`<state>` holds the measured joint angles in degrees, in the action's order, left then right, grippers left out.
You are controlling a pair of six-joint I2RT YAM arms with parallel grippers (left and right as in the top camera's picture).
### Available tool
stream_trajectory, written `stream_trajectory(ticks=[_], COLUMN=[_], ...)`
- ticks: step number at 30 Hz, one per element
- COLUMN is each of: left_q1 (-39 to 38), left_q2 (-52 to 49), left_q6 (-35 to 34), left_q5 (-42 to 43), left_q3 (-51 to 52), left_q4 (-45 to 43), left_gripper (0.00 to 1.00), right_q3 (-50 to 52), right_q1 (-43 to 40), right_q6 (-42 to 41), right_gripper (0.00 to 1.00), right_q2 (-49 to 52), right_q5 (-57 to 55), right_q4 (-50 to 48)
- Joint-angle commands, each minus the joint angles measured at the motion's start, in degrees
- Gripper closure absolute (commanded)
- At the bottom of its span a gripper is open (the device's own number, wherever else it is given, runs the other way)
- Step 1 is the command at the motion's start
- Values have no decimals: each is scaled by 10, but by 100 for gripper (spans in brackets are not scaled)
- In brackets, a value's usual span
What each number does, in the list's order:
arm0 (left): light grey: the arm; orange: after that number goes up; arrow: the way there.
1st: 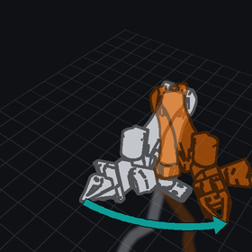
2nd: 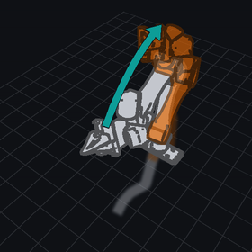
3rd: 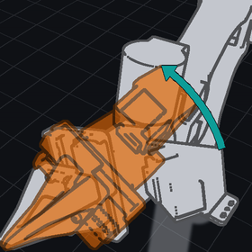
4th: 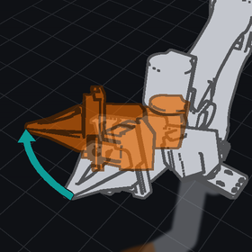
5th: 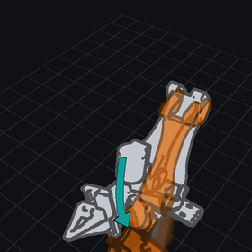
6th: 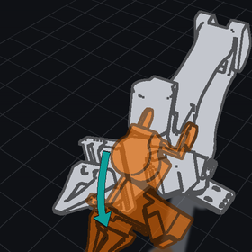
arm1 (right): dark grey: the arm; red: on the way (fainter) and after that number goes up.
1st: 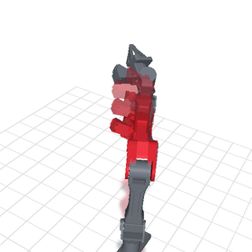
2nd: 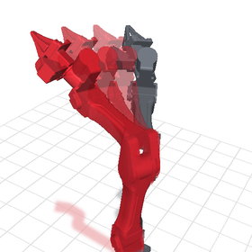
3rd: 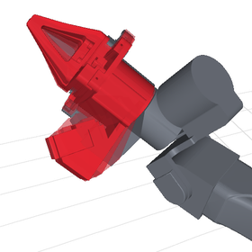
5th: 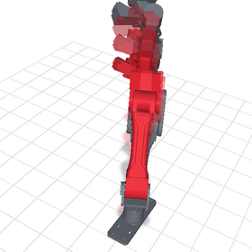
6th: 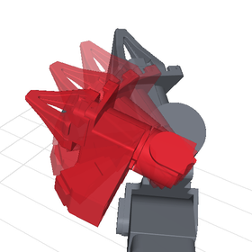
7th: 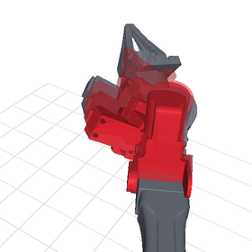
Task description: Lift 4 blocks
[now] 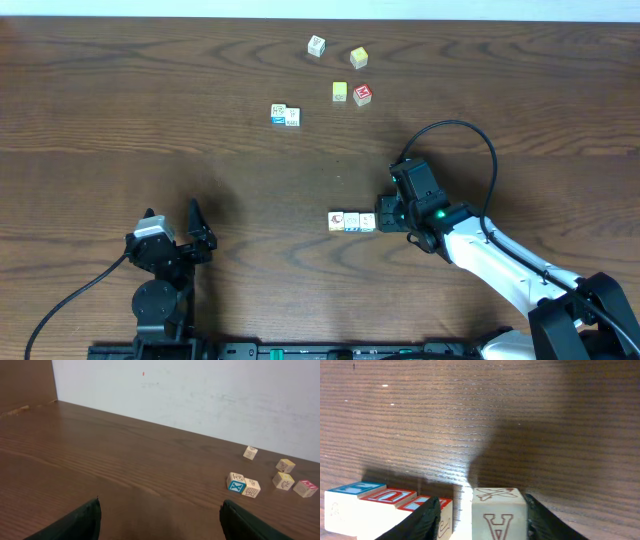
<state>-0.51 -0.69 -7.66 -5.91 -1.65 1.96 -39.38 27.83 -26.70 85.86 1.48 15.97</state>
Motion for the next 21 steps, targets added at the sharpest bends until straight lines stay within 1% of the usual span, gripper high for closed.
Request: stream_trajectory(ticks=[1,2,3,4,5,6,7,8,9,10,11,12,14,17,21], left_q1=[2,2,2,2,2,2,2,2,2,2,2,2,2,2,2], left_q2=[1,1,1,1,1,1,1,1,1,1,1,1,1,1,1], left_q6=[1,1,1,1,1,1,1,1,1,1,1,1,1,1,1], left_q5=[-3,-3,-3,-3,-3,-3,-3,-3,-3,-3,-3,-3,-3,-3,-3], left_q3=[14,14,14,14,14,14,14,14,14,14,14,14,14,14,14], left_q4=[18,18,18,18,18,18,18,18,18,18,18,18,18,18,18], left_gripper=[23,24,24,23,24,23,23,23,23,23,23,24,23,23,23], right_q3=[-1,-1,-1,-1,-1,-1,-1,-1,-1,-1,-1,-1,-1,-1,-8], right_q1=[2,2,2,2,2,2,2,2,2,2,2,2,2,2,2], right_q6=[0,0,0,0,0,0,0,0,0,0,0,0,0,0,0], right_gripper=[39,39,48,55,53,48,52,57,55,50,41,37,39,37,39], right_q2=[5,5,5,5,5,5,5,5,5,5,5,5,5,5,5], right_q5=[-6,-6,-6,-6,-6,-6,-6,-6,-6,-6,-6,-6,-6,-6,-6], right_q4=[-1,-1,-1,-1,-1,-1,-1,-1,-1,-1,-1,-1,-1,-1,7])
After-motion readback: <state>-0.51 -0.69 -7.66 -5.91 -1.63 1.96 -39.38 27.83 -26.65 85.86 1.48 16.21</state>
